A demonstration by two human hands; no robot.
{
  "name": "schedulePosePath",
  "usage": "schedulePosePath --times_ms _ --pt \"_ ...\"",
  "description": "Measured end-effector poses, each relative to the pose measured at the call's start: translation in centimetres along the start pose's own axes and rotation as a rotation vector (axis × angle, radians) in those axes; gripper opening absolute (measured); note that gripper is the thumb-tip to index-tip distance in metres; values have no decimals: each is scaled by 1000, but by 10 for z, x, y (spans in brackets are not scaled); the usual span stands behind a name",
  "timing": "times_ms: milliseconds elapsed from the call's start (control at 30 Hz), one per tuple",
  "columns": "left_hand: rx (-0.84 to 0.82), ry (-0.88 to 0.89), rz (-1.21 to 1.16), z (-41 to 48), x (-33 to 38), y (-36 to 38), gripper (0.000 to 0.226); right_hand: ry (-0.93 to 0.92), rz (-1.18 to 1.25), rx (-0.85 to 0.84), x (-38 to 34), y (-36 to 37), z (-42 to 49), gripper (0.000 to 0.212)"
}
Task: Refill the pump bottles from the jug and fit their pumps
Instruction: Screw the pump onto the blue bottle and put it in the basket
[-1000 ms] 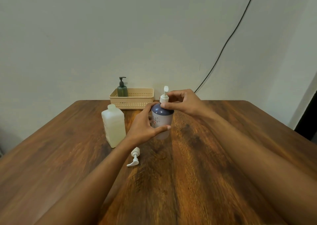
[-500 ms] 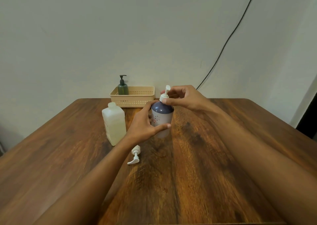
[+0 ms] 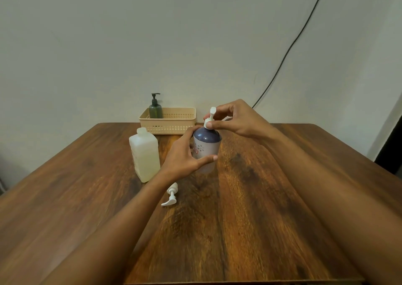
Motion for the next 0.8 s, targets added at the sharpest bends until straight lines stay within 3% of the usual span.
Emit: schedulePosePath --times_ms 200,367,467,633,800 --pt "1 15 -20 -4 4 -2 97 21 26 119 9 -3 -2 35" --pt "-6 13 -36 -7 3 0 98 63 57 138 17 2 -2 31" --pt "-9 2 -30 -6 2 0 98 71 90 67 15 6 -2 26" --pt "-1 -1 -56 -3 3 -4 97 101 197 -132 14 15 -4 37" --pt "15 -6 -53 -1 4 -7 95 70 129 75 12 4 -3 44"
Point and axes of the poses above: each hand's wrist, its own z-axis towards the middle knuckle, its own y-axis out of the palm, x = y × z, the point moved 10 cm from there along z, towards the middle knuckle, and after that the axes turned 12 degrees about z, right-handed, at the moved point
